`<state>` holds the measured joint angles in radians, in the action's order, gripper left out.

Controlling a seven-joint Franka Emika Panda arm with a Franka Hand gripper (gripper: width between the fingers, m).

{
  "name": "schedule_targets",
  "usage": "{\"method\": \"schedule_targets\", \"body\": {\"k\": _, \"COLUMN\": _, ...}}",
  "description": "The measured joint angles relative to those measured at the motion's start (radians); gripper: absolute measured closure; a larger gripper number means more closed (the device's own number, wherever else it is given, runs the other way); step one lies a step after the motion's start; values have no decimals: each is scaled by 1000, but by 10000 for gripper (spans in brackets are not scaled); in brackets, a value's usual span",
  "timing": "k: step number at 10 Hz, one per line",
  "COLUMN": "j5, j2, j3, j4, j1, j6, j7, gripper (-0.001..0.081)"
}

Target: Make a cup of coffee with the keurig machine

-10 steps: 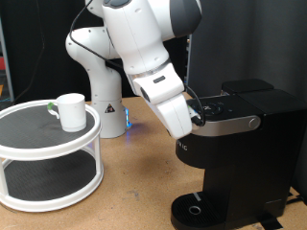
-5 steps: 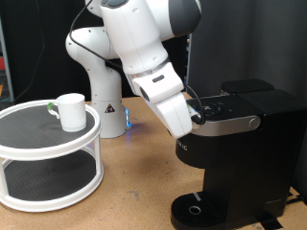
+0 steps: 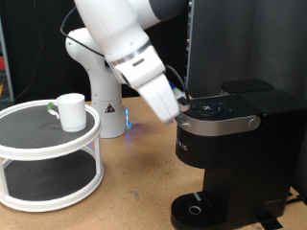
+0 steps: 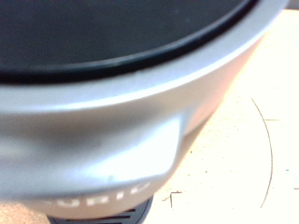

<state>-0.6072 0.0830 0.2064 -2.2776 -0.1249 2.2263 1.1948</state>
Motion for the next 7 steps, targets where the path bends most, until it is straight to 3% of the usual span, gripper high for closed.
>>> {"method": "schedule_targets", "body": {"k": 5, "j5": 8, "j2": 30, "j3": 31, "j4": 67, "j1": 21, "j6": -135, "j7": 3, "gripper": 805}}
{"method": "schedule_targets", "body": {"k": 7, "j5": 13, "j2": 29, "j3": 31, "j4": 63, "j1": 21, "j6": -141, "j7": 2, "gripper": 805}}
